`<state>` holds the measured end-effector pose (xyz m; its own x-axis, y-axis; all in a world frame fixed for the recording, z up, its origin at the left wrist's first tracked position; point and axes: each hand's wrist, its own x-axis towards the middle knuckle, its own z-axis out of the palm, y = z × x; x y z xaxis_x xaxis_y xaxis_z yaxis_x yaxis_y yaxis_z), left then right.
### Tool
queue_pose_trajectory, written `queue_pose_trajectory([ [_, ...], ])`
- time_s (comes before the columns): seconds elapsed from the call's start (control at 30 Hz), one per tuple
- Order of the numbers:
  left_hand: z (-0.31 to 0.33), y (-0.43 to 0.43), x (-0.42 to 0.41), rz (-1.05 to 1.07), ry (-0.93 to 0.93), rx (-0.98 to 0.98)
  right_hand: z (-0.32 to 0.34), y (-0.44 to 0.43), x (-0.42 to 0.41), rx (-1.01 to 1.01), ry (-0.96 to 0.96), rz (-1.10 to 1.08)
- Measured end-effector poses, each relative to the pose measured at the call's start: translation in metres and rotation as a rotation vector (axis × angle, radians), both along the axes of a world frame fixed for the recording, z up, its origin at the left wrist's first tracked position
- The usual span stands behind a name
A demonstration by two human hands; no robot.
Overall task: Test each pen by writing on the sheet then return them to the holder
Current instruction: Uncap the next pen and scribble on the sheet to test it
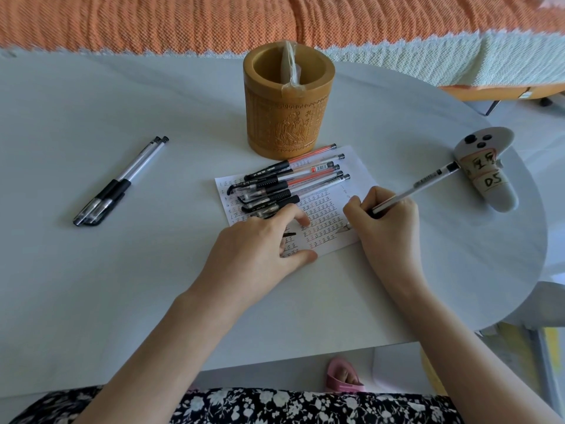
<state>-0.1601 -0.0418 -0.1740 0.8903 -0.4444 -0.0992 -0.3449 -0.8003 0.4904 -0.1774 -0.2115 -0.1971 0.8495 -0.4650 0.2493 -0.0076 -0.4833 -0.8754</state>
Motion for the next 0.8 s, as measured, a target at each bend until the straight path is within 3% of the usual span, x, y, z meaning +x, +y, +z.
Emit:
queue_pose_trajectory([
  [0.8, 0.0003, 0.0002, 0.0007, -0.001, 0.007, -0.004, 0.0027, 0.0008, -0.0006, 0.022, 0.037, 0.026],
])
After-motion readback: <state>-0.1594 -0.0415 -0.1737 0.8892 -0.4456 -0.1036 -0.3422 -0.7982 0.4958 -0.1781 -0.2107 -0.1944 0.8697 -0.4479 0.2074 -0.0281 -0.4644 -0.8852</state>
